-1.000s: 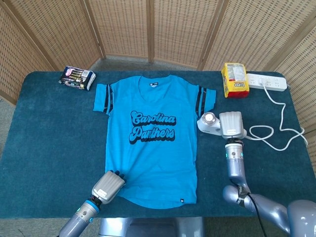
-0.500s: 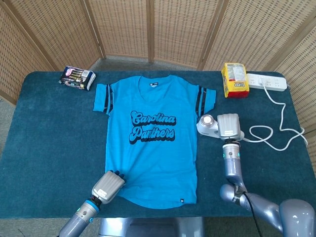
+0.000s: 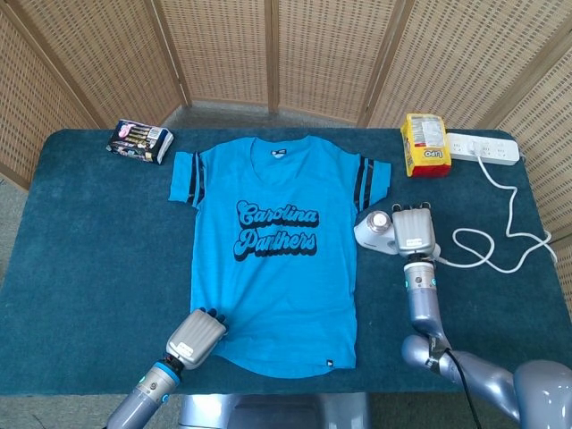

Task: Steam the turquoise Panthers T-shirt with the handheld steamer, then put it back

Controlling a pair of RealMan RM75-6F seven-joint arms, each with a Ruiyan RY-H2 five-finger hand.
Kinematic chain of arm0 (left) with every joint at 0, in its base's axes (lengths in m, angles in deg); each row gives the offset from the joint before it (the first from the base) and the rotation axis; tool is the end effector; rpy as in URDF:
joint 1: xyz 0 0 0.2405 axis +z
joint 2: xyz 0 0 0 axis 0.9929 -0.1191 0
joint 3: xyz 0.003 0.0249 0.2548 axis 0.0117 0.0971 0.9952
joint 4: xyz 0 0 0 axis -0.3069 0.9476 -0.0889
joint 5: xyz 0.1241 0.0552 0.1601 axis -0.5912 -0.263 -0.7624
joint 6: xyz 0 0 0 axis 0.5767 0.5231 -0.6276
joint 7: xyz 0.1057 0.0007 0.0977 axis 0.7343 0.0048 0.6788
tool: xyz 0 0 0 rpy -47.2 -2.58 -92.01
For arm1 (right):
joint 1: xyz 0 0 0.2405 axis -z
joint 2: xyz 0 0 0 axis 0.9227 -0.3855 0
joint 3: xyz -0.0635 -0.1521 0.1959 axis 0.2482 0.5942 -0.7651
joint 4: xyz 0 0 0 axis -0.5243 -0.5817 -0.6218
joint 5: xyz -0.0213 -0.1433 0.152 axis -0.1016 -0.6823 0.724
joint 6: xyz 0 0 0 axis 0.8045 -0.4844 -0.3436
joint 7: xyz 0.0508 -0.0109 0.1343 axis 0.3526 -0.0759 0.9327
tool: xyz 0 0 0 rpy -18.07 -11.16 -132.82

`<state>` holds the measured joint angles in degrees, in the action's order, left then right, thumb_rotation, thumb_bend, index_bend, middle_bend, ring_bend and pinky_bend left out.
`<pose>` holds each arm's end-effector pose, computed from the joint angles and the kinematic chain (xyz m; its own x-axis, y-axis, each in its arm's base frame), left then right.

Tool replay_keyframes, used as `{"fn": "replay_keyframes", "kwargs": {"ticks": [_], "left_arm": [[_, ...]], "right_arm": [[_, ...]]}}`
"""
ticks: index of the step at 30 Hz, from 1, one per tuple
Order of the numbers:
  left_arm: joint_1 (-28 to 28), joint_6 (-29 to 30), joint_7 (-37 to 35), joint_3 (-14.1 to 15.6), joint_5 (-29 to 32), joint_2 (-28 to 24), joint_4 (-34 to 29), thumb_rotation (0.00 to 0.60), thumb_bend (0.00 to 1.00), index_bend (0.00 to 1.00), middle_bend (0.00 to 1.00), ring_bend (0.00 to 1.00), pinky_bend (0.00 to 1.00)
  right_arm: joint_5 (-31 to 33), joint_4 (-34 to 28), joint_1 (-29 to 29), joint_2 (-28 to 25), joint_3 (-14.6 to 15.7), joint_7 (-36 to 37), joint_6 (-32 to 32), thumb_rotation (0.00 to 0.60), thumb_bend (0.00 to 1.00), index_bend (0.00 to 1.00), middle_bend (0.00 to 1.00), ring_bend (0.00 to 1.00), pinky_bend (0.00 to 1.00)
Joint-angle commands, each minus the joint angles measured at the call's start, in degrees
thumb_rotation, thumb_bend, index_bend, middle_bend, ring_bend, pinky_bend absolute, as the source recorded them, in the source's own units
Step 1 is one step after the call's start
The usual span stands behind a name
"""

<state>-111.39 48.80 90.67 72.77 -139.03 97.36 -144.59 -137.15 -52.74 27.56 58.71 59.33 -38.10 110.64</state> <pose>-0.1435 0.1780 -0.0483 0.7182 0.2588 0.6459 0.6515 -0.5761 -0.4937 -0.2258 -0.3869 0.0030 0.8310 -0.0912 0.5488 -0.5502 0.0110 0.8349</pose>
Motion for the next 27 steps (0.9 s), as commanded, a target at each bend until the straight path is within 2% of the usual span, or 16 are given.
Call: {"fn": "replay_keyframes", "kwargs": {"ticks": [1,5,8,14,18,27], "left_arm": [[0.02,0.01,-0.14,-0.01,-0.03,-0.11,-0.15,0.599,0.43,0.66,0.51,0.45,0.53],[0.04,0.16,-0.49,0.01,-0.64,-0.45,-0.39,0.598,0.34,0.63,0.49,0.37,0.47],[0.07,0.23,-0.80,0.03,-1.00,-0.88,-0.79,0.599,0.27,0.55,0.44,0.32,0.43],[0.47,0.79,-1.38,0.36,-1.93,-1.83,-1.70,0.597,0.19,0.42,0.34,0.22,0.36],[0.91,1.52,-2.18,0.66,-3.37,-2.50,-2.30,0.598,0.17,0.34,0.27,0.17,0.34],[2.05,3.22,-4.42,1.41,-7.32,-4.71,-3.85,0.600,0.17,0.32,0.26,0.15,0.32]], "right_arm": [[0.62,-1.38,-0.03,-0.75,0.10,-0.60,-0.35,0.559,0.21,0.20,0.30,0.28,0.24],[1.56,-3.79,-0.04,-1.92,0.34,-1.80,-0.42,0.523,0.20,0.14,0.25,0.22,0.20],[2.09,-5.82,-0.03,-2.75,0.55,-2.57,-0.09,0.503,0.19,0.12,0.23,0.21,0.19],[2.32,-9.34,0.01,-4.06,1.03,-3.08,1.03,0.502,0.19,0.11,0.23,0.20,0.18],[1.83,-11.41,0.21,-4.90,1.40,-2.34,1.76,0.502,0.19,0.11,0.23,0.20,0.18],[0.85,-15.92,1.15,-7.09,2.26,-0.50,3.43,0.501,0.19,0.11,0.23,0.20,0.18]]}}
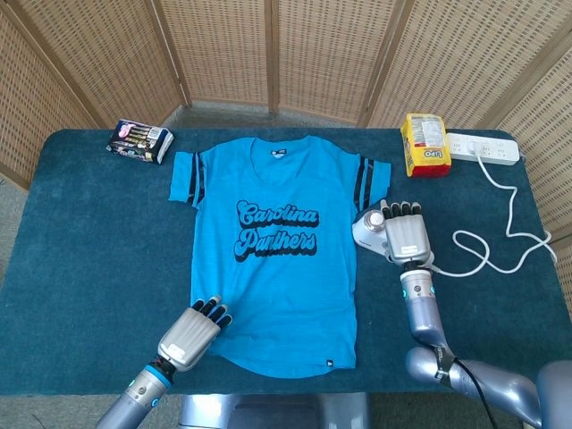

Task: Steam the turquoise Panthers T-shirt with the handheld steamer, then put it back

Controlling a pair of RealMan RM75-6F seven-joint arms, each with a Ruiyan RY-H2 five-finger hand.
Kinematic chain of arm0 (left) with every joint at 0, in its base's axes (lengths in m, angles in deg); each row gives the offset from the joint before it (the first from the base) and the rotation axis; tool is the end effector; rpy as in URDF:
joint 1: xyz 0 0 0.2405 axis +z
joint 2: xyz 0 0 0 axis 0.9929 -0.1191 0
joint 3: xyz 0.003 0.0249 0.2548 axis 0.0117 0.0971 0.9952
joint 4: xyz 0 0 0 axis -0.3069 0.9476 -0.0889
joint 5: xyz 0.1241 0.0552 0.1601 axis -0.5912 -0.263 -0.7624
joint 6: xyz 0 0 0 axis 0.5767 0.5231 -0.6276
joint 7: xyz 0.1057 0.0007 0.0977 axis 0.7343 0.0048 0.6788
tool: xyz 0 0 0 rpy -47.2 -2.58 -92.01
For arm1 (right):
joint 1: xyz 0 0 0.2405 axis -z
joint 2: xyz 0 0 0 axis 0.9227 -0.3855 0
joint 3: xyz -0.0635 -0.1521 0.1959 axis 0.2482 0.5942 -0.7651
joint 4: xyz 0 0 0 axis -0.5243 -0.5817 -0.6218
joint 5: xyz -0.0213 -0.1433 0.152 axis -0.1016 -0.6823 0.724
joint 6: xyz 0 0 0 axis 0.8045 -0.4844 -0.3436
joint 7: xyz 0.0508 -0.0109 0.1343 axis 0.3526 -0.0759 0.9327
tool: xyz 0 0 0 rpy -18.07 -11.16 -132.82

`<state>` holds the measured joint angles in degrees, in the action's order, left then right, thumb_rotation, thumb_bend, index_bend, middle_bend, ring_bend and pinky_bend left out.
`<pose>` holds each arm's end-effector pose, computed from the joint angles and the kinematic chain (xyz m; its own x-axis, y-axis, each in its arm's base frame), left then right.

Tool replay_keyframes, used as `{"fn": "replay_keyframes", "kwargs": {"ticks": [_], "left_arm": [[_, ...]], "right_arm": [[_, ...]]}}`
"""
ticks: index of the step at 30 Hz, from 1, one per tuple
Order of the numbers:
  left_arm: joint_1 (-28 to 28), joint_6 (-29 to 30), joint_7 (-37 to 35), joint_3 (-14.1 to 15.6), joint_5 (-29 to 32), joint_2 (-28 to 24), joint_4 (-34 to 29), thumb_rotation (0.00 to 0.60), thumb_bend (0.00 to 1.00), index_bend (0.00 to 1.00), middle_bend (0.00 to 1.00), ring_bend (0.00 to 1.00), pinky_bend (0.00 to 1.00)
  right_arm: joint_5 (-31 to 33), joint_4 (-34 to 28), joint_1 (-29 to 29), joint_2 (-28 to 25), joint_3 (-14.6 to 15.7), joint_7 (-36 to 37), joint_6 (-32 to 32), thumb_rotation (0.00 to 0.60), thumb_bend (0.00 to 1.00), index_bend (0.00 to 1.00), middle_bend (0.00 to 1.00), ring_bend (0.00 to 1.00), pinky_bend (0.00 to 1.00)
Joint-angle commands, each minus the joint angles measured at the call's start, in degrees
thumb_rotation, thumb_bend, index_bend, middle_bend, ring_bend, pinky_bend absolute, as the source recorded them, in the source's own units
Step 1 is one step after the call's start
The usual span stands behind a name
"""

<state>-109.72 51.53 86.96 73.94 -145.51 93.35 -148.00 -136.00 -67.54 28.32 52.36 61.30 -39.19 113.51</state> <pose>-0.1409 0.1728 -0.0234 0.6771 0.2180 0.7029 0.6728 -0.5703 -0.4713 -0.2020 -0.3646 0.0134 0.7913 -0.0944 0.6041 -0.6102 -0.0601 0.7899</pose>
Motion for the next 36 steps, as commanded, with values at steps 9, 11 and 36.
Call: {"fn": "replay_keyframes", "kwargs": {"ticks": [9,11,36], "left_arm": [[2.14,2.39,-5.75,0.87,-4.82,-3.64,-1.16,0.599,0.17,0.32,0.25,0.15,0.32],[2.83,3.34,-7.56,1.10,-5.99,-4.52,-1.25,0.600,0.17,0.32,0.25,0.15,0.32],[19.32,25.89,-40.36,0.82,-14.72,-15.17,14.41,0.600,0.18,0.32,0.26,0.15,0.32]], "right_arm": [[-3.28,-7.42,2.45,-3.92,1.30,5.94,2.37,0.505,0.20,0.12,0.26,0.23,0.20],[-4.43,-8.94,2.95,-4.71,1.53,7.38,2.90,0.504,0.20,0.13,0.27,0.24,0.20],[-25.25,-21.32,20.34,-15.71,11.98,27.29,19.30,0.504,0.21,0.43,0.50,0.50,0.41]]}}
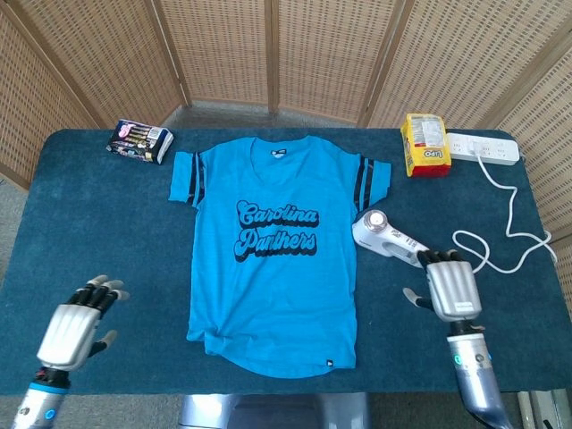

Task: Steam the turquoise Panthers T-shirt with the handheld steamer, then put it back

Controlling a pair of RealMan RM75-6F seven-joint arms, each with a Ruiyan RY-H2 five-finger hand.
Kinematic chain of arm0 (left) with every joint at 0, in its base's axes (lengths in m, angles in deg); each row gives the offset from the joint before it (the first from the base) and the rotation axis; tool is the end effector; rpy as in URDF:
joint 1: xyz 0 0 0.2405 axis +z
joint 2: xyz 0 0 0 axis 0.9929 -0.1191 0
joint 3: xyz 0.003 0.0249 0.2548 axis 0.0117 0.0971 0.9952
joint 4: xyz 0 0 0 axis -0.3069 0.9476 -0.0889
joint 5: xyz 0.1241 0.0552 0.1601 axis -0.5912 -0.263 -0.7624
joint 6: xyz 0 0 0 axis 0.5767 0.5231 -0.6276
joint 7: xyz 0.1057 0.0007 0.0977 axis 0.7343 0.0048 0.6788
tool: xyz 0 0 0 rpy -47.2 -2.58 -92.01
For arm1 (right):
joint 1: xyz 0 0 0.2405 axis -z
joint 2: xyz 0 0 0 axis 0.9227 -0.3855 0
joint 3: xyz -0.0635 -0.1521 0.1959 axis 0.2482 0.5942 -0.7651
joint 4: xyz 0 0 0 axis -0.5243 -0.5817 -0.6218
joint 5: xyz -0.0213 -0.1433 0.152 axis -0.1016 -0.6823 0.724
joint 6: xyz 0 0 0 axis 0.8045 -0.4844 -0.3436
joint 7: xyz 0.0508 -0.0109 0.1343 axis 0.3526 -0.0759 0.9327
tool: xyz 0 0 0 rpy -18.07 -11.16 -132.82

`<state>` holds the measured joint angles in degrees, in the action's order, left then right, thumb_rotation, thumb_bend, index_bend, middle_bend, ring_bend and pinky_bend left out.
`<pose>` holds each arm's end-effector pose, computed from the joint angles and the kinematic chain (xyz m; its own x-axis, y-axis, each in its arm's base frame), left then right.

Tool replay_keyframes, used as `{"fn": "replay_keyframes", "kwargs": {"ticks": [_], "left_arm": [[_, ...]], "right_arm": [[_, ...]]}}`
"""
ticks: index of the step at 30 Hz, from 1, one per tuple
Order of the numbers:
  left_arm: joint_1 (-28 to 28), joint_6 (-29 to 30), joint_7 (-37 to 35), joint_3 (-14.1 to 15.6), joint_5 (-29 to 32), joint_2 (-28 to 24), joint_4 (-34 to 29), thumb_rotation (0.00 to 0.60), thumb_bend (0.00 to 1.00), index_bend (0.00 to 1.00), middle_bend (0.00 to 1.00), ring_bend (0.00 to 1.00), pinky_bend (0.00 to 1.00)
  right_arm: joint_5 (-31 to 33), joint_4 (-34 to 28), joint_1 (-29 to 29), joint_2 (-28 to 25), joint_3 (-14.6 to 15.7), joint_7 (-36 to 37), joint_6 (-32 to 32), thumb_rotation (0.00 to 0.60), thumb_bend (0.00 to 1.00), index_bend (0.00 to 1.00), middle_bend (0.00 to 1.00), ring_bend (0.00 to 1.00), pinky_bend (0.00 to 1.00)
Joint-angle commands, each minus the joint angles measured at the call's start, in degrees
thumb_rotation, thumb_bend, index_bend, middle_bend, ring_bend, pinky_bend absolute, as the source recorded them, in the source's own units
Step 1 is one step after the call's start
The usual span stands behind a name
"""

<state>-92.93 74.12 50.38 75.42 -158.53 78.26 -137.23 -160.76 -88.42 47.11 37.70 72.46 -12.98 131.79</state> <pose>-0.2555 0.1517 0.0920 0.4125 0.0737 0.9080 0.9017 -0.1745 -0.3955 -0.2305 -0.2429 0.0824 0.5094 0.0317 0.8600 -0.8552 -0.0929 0.5100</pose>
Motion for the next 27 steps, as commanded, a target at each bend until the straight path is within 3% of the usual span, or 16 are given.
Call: {"fn": "replay_keyframes", "kwargs": {"ticks": [1,15,27], "left_arm": [[3.10,4.07,-4.79,-0.80,-2.00,0.09,4.65,0.600,0.18,0.32,0.26,0.15,0.32],[10.60,7.82,-14.21,-2.38,0.95,0.65,12.54,0.600,0.18,0.32,0.26,0.15,0.32],[11.84,6.77,-12.89,-3.84,0.24,-0.56,10.90,0.600,0.18,0.32,0.26,0.15,0.31]], "right_arm": [[-0.57,-0.48,2.06,-1.33,0.90,1.56,1.31,0.504,0.21,0.44,0.50,0.50,0.41],[-0.13,2.15,9.28,-3.85,2.01,8.13,3.39,0.504,0.21,0.49,0.51,0.51,0.42],[-1.64,4.18,11.99,-4.65,1.26,13.30,3.26,0.504,0.21,0.50,0.51,0.51,0.41]]}}
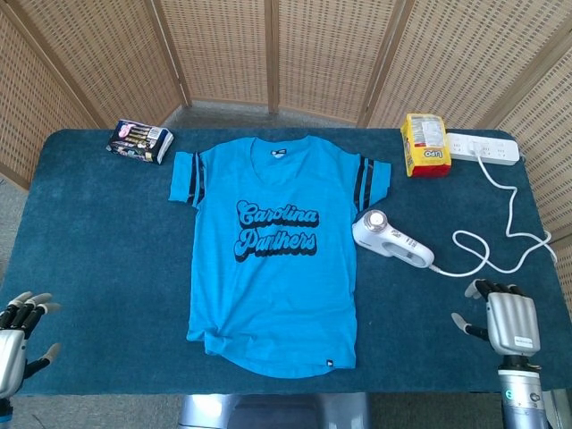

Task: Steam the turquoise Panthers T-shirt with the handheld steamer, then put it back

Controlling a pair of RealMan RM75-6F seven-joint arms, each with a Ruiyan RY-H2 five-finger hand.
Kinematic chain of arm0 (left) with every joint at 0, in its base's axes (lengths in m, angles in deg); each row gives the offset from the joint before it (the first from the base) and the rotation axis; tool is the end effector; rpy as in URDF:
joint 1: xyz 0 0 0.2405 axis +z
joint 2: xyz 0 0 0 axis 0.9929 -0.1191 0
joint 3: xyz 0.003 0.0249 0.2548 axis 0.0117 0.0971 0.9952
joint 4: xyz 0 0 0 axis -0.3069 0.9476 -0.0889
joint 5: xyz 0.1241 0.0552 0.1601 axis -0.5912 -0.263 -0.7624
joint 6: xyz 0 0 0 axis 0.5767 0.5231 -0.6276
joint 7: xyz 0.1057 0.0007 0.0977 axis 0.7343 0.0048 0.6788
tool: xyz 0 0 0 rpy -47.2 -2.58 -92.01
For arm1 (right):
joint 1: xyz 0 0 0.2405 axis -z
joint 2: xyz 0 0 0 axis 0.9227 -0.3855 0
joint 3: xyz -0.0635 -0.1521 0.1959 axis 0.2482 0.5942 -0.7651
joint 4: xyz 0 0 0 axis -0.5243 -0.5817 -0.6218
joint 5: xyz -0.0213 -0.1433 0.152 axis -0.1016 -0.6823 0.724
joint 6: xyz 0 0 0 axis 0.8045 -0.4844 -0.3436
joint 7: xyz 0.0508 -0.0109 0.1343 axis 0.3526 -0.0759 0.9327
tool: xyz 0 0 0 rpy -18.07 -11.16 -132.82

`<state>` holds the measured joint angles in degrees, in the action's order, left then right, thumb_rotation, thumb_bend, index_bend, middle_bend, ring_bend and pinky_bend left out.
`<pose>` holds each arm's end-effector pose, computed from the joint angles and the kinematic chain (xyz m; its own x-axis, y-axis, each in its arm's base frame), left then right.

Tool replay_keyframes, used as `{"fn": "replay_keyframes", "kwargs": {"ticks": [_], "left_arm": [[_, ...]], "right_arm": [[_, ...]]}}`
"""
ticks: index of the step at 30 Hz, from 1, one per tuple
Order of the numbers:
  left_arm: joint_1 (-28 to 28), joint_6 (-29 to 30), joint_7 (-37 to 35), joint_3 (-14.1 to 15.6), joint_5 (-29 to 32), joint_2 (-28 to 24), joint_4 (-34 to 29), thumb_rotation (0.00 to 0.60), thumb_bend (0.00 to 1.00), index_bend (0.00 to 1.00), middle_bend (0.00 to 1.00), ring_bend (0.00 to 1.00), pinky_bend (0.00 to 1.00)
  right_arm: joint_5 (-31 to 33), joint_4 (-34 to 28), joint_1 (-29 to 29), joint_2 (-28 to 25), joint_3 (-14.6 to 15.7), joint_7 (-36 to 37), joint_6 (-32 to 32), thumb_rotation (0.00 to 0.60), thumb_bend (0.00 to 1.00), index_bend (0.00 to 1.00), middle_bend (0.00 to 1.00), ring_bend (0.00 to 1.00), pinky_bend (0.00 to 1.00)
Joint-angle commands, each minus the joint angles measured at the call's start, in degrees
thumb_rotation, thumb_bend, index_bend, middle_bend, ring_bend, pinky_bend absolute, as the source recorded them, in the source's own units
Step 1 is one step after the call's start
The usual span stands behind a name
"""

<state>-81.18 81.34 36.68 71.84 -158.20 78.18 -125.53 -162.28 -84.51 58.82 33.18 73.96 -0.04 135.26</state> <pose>-0.3151 0.1091 0.1262 0.3664 -0.0307 0.9300 0.9304 0.0259 -0.3657 -0.2971 -0.1898 0.1159 0.4460 0.0070 0.8950 -0.8914 0.0934 0.4435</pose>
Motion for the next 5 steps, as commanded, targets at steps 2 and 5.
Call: {"fn": "replay_keyframes", "kwargs": {"ticks": [2,5], "left_arm": [[0.10,-1.54,2.06,-0.34,0.39,-1.12,-1.85,0.600,0.18,0.32,0.26,0.15,0.30],[-0.05,-3.03,3.34,-0.47,0.92,-1.78,-3.07,0.600,0.18,0.32,0.26,0.15,0.29]], "right_arm": [[-0.05,0.42,0.50,-0.16,-0.48,0.65,-0.59,0.504,0.21,0.50,0.52,0.51,0.42],[0.07,0.58,0.76,-0.06,-0.80,0.95,-1.03,0.504,0.21,0.50,0.52,0.51,0.42]]}}
